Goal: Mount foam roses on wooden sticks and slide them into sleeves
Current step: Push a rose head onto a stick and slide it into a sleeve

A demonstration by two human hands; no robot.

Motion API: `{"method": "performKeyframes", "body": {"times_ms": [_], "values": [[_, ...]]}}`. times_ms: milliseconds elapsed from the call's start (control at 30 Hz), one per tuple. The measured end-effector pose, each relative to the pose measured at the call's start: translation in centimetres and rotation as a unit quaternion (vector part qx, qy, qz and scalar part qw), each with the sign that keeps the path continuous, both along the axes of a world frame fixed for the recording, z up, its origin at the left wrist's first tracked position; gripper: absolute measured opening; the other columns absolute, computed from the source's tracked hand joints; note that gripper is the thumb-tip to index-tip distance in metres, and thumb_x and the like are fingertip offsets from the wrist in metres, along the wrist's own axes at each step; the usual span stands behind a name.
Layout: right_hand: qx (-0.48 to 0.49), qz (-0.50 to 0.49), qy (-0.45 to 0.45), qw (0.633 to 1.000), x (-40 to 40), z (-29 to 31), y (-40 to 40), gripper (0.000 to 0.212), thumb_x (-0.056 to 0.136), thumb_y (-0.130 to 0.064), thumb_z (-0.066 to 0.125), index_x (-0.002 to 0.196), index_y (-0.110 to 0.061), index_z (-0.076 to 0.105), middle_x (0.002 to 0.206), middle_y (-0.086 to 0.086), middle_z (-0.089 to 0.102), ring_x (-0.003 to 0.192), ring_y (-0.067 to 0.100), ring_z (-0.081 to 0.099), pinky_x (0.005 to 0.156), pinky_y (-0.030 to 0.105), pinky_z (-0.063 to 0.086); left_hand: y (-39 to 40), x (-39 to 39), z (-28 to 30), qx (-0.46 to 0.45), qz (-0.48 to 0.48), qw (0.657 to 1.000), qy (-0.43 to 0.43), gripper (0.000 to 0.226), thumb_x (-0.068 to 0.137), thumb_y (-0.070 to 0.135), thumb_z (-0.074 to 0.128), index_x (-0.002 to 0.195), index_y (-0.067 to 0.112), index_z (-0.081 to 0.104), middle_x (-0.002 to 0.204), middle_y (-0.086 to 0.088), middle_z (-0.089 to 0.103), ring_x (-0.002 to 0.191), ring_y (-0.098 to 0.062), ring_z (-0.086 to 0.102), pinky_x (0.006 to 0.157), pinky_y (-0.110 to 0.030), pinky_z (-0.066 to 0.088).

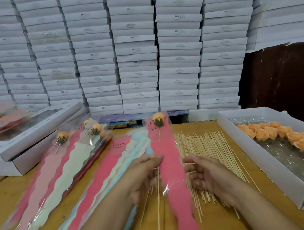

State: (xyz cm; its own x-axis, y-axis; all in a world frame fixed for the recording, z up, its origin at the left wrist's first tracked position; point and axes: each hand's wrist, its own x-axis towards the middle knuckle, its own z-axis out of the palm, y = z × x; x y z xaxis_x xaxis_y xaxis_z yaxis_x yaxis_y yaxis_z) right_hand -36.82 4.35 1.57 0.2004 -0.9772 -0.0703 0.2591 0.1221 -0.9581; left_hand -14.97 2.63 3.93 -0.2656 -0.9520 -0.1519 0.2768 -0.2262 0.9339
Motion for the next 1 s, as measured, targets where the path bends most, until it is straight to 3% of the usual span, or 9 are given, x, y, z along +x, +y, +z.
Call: {"method": "performKeyframes", "body": {"times_ms": [167, 300, 400, 500, 600, 667, 733, 867, 1000], "values": [[-0.007, 0.008, 0.003, 1.0, -0.2, -0.2, -0.1, 0.032, 0.08, -0.037, 0.071, 0.101, -0.015, 0.077, 0.094, 0.012, 0.073, 0.07, 0.017, 0.066, 0.054, 0.024, 0.053, -0.9, 2.1, 3.4, -0.027, 0.027, 0.999, 0.01, 0.069, 0.07, 0.019, 0.074, 0.131, -0.009, 0.057, 0.106, -0.017, 0.071, 0.073, -0.017, 0.07, 0.065, -0.028, 0.061], [-0.01, 0.004, 0.01, 1.0, -0.3, -0.2, -0.1, 0.036, 0.08, -0.035, 0.07, 0.106, -0.01, 0.075, 0.094, 0.014, 0.073, 0.07, 0.017, 0.066, 0.053, 0.024, 0.053, -1.9, 4.5, 4.9, -0.038, 0.054, 0.998, -0.009, 0.025, 0.078, 0.017, 0.073, 0.099, 0.004, 0.071, 0.091, -0.01, 0.076, 0.067, -0.013, 0.072, 0.063, -0.025, 0.061], [-0.011, -0.002, 0.016, 1.0, -0.5, -0.1, -0.1, 0.041, 0.081, -0.033, 0.068, 0.112, -0.006, 0.071, 0.094, 0.014, 0.073, 0.07, 0.018, 0.066, 0.053, 0.025, 0.053, -3.2, 7.6, 5.0, -0.062, 0.114, 0.983, -0.129, 0.011, 0.096, 0.013, 0.063, 0.09, 0.006, 0.07, 0.076, -0.006, 0.073, 0.057, -0.009, 0.066, 0.05, -0.021, 0.055], [-0.014, -0.002, 0.019, 1.0, -0.5, 0.0, -0.1, 0.04, 0.081, -0.032, 0.067, 0.111, -0.006, 0.071, 0.094, 0.014, 0.073, 0.07, 0.019, 0.066, 0.054, 0.025, 0.052, -5.3, 12.4, 4.3, -0.097, 0.23, 0.936, -0.249, 0.021, 0.1, 0.01, 0.057, 0.082, 0.006, 0.065, 0.062, -0.005, 0.061, 0.05, -0.012, 0.055, 0.046, -0.021, 0.044], [-0.019, -0.003, 0.026, 0.999, -0.4, 0.0, 0.0, 0.038, 0.08, -0.034, 0.067, 0.108, -0.009, 0.073, 0.094, 0.012, 0.074, 0.07, 0.017, 0.066, 0.055, 0.025, 0.052, -7.4, 18.2, 3.3, -0.133, 0.328, 0.866, -0.353, 0.016, 0.101, 0.012, 0.057, 0.098, 0.003, 0.069, 0.078, -0.011, 0.059, 0.066, -0.02, 0.049, 0.059, -0.024, 0.04], [-0.022, 0.0, 0.031, 0.999, -0.3, -0.1, 0.0, 0.036, 0.08, -0.035, 0.067, 0.107, -0.011, 0.074, 0.094, 0.012, 0.074, 0.071, 0.017, 0.067, 0.055, 0.024, 0.053, -8.2, 21.6, 2.1, -0.141, 0.354, 0.832, -0.403, 0.014, 0.1, 0.011, 0.059, 0.102, 0.003, 0.07, 0.087, -0.013, 0.061, 0.065, -0.022, 0.047, 0.058, -0.027, 0.039], [-0.024, 0.002, 0.038, 0.999, -0.3, -0.1, 0.0, 0.034, 0.081, -0.036, 0.067, 0.105, -0.014, 0.076, 0.096, 0.012, 0.075, 0.072, 0.016, 0.067, 0.056, 0.024, 0.053, -8.5, 24.2, 0.9, -0.126, 0.38, 0.799, -0.449, 0.015, 0.097, 0.011, 0.063, 0.109, 0.006, 0.07, 0.094, -0.018, 0.066, 0.07, -0.031, 0.055, 0.066, -0.034, 0.044], [-0.023, 0.003, 0.044, 0.999, -0.3, -0.1, -0.1, 0.032, 0.082, -0.035, 0.066, 0.105, -0.015, 0.076, 0.099, 0.012, 0.075, 0.073, 0.016, 0.067, 0.058, 0.025, 0.053, -8.2, 27.2, -1.3, -0.085, 0.42, 0.733, -0.528, 0.03, 0.093, 0.012, 0.066, 0.122, 0.002, 0.067, 0.117, -0.025, 0.068, 0.105, -0.044, 0.062, 0.089, -0.046, 0.047], [-0.022, 0.003, 0.042, 0.999, -0.2, -0.1, -0.1, 0.032, 0.083, -0.033, 0.066, 0.107, -0.013, 0.075, 0.097, 0.012, 0.074, 0.072, 0.016, 0.067, 0.057, 0.025, 0.053, -7.3, 27.8, -3.2, -0.053, 0.419, 0.698, -0.578, 0.029, 0.092, 0.012, 0.062, 0.118, -0.001, 0.065, 0.105, -0.031, 0.067, 0.097, -0.048, 0.061, 0.083, -0.048, 0.047]]}}
